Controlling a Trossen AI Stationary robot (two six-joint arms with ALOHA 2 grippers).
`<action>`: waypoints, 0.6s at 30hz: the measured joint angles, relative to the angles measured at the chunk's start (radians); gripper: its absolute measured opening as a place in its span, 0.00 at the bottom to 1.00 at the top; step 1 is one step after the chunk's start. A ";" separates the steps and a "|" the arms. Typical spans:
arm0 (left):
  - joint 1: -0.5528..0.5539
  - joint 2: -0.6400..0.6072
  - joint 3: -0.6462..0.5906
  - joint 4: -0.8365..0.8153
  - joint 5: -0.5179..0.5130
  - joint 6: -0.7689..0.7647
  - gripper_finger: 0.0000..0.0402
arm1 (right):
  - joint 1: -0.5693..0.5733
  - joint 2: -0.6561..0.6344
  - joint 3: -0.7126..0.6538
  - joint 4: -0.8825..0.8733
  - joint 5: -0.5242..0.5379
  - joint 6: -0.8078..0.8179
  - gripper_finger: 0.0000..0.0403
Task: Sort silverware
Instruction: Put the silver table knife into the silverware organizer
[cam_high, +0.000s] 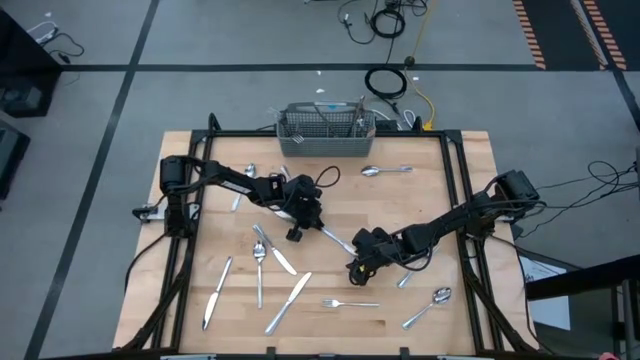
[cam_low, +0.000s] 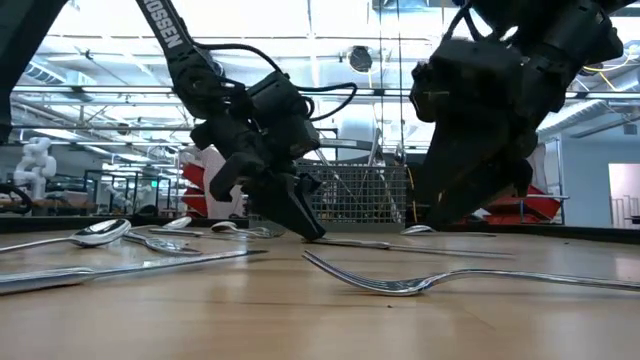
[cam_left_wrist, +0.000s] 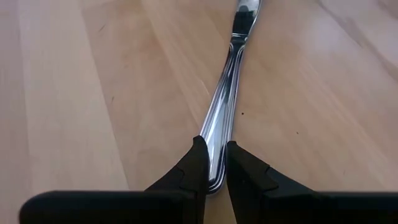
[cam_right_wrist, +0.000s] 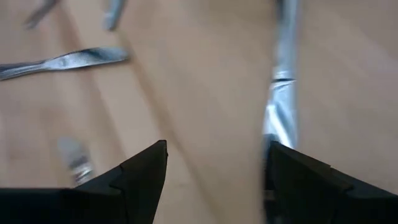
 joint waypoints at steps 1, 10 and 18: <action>0.000 0.000 0.000 -0.004 0.000 -0.008 0.15 | 0.000 0.000 0.000 -0.023 0.022 0.004 0.66; 0.000 0.003 -0.001 -0.010 0.015 -0.079 0.15 | -0.048 -0.009 0.000 -0.293 0.120 0.020 0.66; 0.000 0.003 -0.003 -0.012 0.015 -0.103 0.15 | -0.016 -0.009 0.001 -0.222 0.064 -0.081 0.66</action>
